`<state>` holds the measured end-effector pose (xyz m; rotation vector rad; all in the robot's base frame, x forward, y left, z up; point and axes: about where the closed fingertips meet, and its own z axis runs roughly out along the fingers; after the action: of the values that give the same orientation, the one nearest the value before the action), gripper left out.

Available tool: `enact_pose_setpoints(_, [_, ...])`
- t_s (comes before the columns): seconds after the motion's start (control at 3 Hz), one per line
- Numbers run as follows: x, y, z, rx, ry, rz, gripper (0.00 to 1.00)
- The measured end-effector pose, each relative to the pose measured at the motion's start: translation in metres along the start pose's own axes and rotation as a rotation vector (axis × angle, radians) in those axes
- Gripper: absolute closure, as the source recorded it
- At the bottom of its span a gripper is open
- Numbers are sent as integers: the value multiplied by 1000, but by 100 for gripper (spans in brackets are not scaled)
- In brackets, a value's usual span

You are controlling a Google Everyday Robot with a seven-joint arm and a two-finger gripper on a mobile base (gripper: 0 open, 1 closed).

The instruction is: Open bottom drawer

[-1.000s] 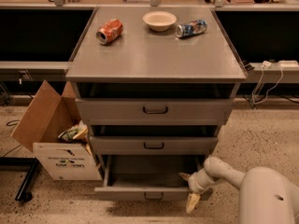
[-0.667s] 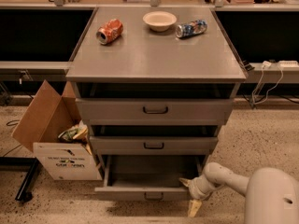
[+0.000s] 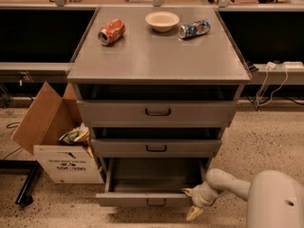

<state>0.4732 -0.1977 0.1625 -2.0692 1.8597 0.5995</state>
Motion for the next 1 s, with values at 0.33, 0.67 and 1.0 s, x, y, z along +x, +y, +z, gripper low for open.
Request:
enact_pose_setpoints(0.33, [-1,1,-2,0,-1,-1,58])
enact_pose_setpoints(0.67, [-1,2,-4,5,-3,-4,81])
enact_pose_setpoints(1.0, [-1,2,-5,5,-3,-4,100])
